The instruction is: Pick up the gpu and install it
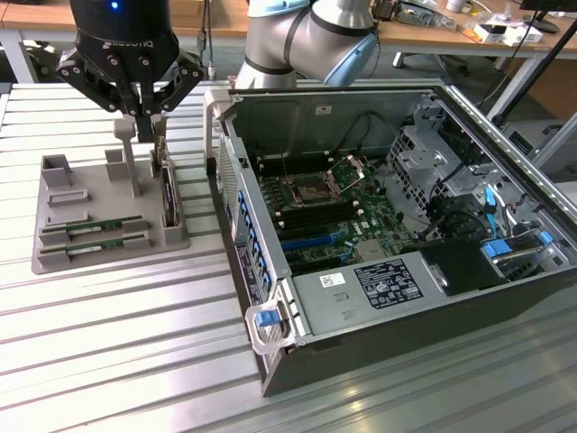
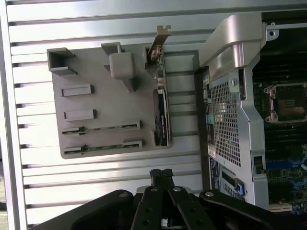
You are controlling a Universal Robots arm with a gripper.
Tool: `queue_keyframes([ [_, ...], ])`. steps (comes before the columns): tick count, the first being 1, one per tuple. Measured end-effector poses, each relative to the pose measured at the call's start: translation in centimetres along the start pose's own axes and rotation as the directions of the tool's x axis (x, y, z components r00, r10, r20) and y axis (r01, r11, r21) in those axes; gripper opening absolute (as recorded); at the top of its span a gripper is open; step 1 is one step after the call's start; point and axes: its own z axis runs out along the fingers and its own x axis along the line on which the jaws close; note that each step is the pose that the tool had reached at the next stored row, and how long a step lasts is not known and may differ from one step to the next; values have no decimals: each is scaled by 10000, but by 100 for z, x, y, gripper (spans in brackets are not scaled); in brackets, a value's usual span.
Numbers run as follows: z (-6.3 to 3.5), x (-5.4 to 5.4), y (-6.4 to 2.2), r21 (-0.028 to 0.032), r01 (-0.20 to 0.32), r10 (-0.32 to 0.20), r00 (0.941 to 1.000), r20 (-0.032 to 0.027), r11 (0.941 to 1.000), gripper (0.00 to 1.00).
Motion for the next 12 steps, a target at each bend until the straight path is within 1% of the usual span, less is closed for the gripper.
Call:
queue_keyframes([
  [12, -3, 104, -8, 0, 0, 0, 10000, 1, 10000, 11],
])
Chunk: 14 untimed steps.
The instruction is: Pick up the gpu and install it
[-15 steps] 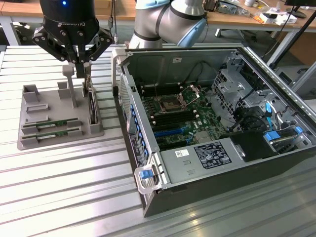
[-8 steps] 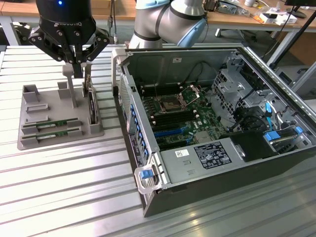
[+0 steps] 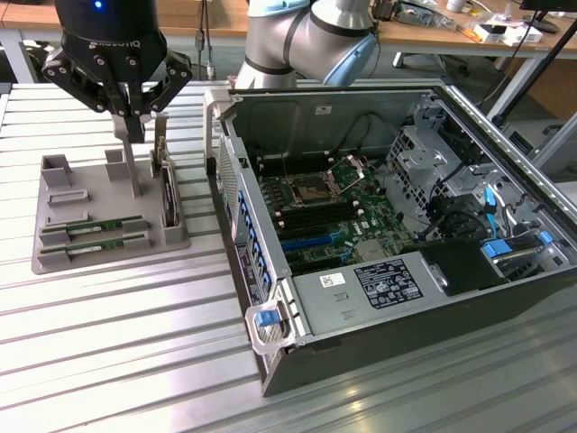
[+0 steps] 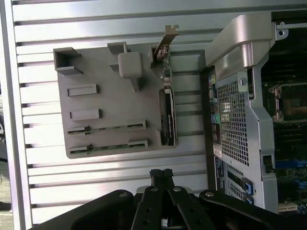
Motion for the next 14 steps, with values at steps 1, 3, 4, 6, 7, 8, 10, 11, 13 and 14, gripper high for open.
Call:
queue_keyframes([
  [1, -3, 113, -8, 0, 0, 0, 10000, 0, 10000, 11],
  [3, -4, 134, -10, 0, 0, 0, 10000, 0, 10000, 11],
  [4, -4, 140, -11, 1, 0, 0, 10000, 0, 10000, 11],
  [6, -4, 151, -11, 0, 1, -1, 10000, 0, 10000, 11],
  [7, -4, 155, -12, 0, 1, -1, 10000, 0, 10000, 11],
  [8, -5, 161, -12, 1, 1, -1, 10000, 0, 10000, 11],
  [10, -5, 177, -13, 0, 1, -1, 10000, -1, 10000, 11],
  [11, -6, 192, -15, 1, 1, -1, 10000, -1, 10000, 11],
  [13, -7, 225, -17, 1, 0, 0, 10000, -1, 10000, 11],
  [14, -7, 233, -18, 0, 0, 0, 10000, 0, 10000, 11],
])
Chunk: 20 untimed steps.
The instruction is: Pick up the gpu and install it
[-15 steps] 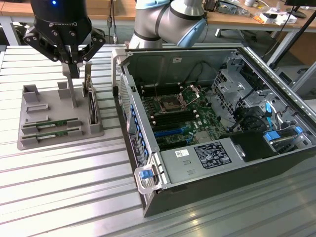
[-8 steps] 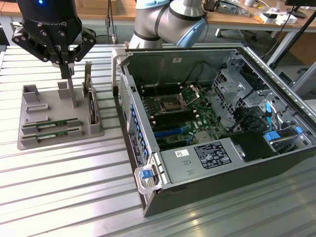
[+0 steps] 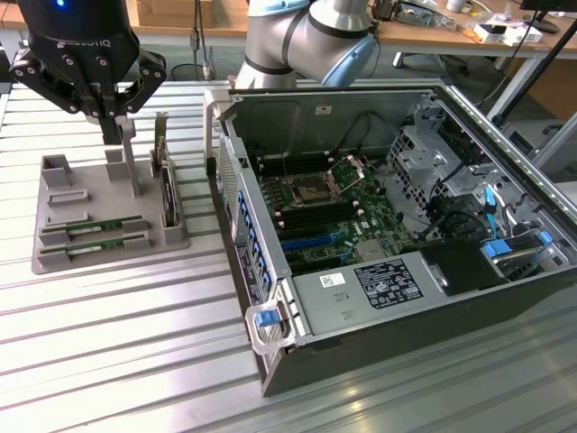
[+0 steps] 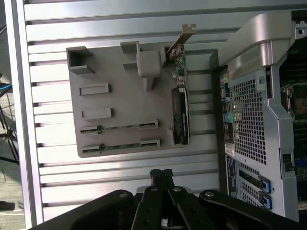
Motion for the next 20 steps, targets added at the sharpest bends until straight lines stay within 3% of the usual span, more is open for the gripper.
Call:
queue_keyframes([
  [6, -3, 85, -6, 1, 0, 0, 10000, -1, 10000, 11],
  [20, -3, 87, -7, -1, 48, -48, 10000, -3, 10000, 11],
])
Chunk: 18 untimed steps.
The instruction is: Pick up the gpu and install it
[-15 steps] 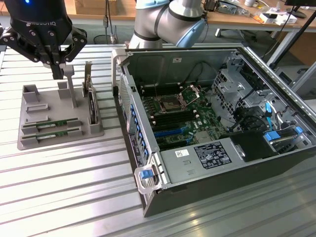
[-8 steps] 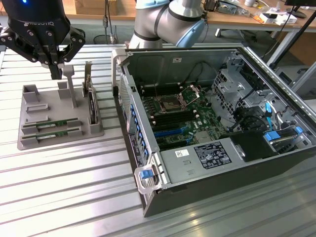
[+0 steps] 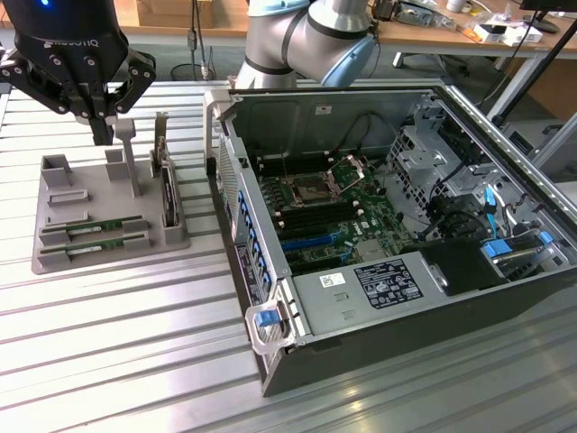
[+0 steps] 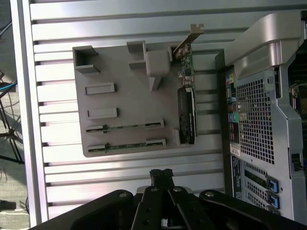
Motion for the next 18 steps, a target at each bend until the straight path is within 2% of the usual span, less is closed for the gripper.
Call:
queue_keyframes([
  [8, 0, 0, 0, -13, 496, -496, 9988, -21, 9988, 11],
  [10, 0, 0, 0, -23, 865, -865, 9962, -37, 9962, 11],
  [16, 0, 0, 0, -38, 1340, -1341, 9910, -56, 9910, 11],
  [18, 0, 0, 0, -45, 1579, -1579, 9874, -67, 9875, 11],
])
